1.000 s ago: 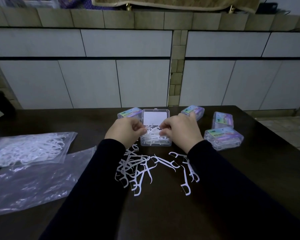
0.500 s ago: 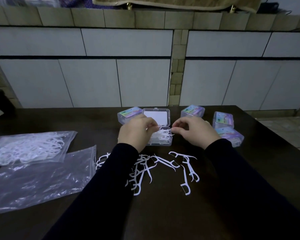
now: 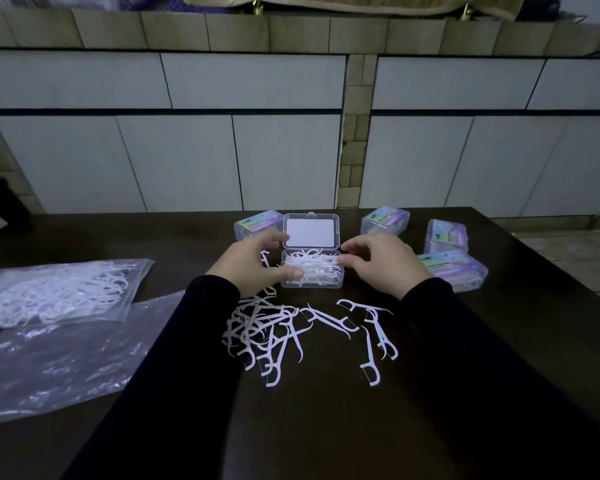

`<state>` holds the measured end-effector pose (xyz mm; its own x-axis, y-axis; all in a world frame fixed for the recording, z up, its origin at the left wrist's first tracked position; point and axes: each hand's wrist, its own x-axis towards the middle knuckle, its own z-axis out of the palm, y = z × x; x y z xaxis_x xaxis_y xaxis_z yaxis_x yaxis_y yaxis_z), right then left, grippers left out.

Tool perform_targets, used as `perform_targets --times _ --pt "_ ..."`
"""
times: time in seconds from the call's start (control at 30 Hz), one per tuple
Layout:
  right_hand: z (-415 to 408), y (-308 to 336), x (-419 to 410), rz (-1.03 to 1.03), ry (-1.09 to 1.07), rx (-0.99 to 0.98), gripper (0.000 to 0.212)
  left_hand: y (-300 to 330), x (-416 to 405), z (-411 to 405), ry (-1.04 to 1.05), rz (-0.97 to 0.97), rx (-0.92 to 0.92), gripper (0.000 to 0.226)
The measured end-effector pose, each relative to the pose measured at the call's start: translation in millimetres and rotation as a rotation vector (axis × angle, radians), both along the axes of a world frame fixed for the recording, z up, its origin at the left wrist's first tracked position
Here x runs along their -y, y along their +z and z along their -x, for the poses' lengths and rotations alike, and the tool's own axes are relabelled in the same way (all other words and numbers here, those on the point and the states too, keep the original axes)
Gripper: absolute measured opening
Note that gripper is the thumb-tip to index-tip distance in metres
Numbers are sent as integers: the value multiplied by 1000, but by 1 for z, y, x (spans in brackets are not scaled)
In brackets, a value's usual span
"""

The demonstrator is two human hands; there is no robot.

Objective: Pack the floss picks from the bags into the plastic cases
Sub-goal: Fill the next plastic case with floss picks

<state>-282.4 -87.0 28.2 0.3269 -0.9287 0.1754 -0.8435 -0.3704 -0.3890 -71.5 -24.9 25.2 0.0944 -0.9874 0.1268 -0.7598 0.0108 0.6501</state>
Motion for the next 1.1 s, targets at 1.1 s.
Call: perform_targets --times 1.1 --pt "-15 1 -13 258 246 -6 45 -2 0 9 -49 -75 72 49"
